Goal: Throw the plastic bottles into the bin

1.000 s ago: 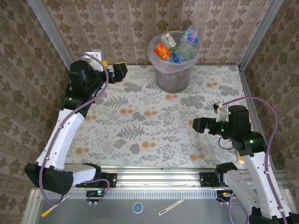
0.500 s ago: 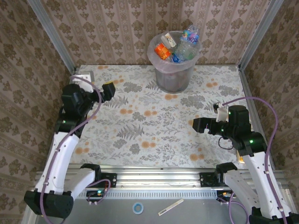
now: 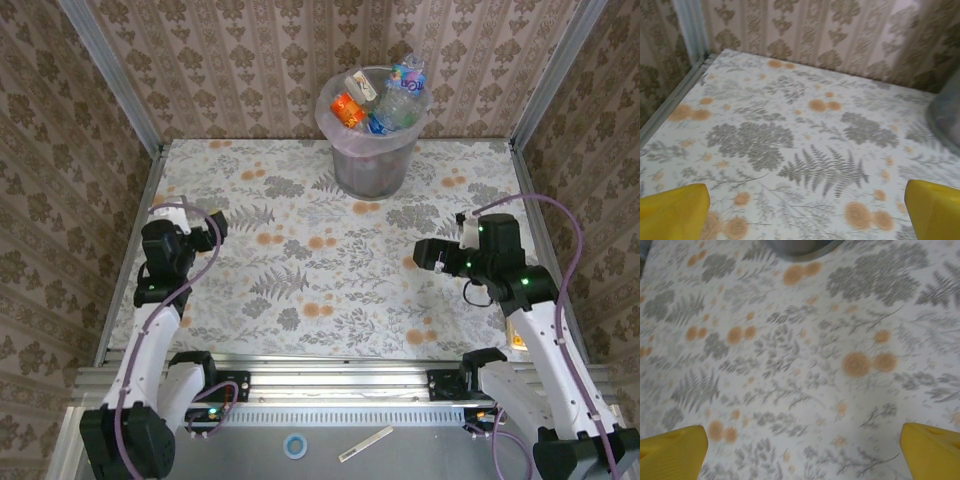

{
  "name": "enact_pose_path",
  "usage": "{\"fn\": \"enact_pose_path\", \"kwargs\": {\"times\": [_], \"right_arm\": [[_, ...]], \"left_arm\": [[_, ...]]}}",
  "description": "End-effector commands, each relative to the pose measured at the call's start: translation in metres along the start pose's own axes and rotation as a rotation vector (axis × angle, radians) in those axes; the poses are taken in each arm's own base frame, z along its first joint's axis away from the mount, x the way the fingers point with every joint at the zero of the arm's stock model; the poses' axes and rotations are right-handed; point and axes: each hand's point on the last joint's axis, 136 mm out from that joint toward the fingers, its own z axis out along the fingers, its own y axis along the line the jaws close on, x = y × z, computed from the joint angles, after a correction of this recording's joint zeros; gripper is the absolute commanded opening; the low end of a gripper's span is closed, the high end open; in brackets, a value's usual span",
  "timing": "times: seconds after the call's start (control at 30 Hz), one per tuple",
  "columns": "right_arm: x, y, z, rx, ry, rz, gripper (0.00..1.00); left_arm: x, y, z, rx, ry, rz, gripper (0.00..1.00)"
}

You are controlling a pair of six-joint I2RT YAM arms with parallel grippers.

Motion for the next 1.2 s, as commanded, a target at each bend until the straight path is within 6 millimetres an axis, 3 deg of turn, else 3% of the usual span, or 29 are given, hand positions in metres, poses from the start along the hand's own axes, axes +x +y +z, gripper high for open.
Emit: {"fn": "enact_pose_path", "kwargs": {"times": [0.0, 0.07, 0.23, 0.47, 0.57, 0.67, 0.77, 1.17], "right_arm": [[-0.034, -0.028, 0.007, 0.152, -0.164, 0.016, 1.0], [-0.049, -0.035, 0.013, 0.19, -0.247, -0.032, 1.0], [-0.072, -0.076, 0.014, 0.403, -0.496, -0.113, 1.0], [-0.067, -0.122, 0.042, 0.553, -0.506, -0.145, 1.0], [-0.063, -0.123, 0.054, 0.517, -0.545, -0.183, 1.0], [-0.061, -0.125, 0.063, 0.5, -0.573, -0.203, 1.0], [-0.057, -0.125, 0.076, 0.464, -0.584, -0.229, 1.0], [-0.053, -0.117, 0.099, 0.345, -0.681, -0.228, 1.0]], "left_arm": [[-0.009, 0.026, 0.013, -0.1, -0.069, 0.024, 1.0], [0.002, 0.034, 0.025, -0.112, -0.051, 0.02, 1.0], [0.034, 0.039, 0.048, -0.098, -0.028, 0.071, 1.0], [0.061, 0.041, 0.058, -0.076, -0.11, 0.149, 1.0], [0.066, 0.03, 0.067, -0.006, -0.12, 0.19, 1.0], [0.073, 0.038, 0.077, -0.04, -0.124, 0.185, 1.0], [0.084, 0.028, 0.089, 0.024, -0.134, 0.218, 1.0], [0.088, 0.02, 0.098, 0.08, -0.054, 0.234, 1.0]]}}
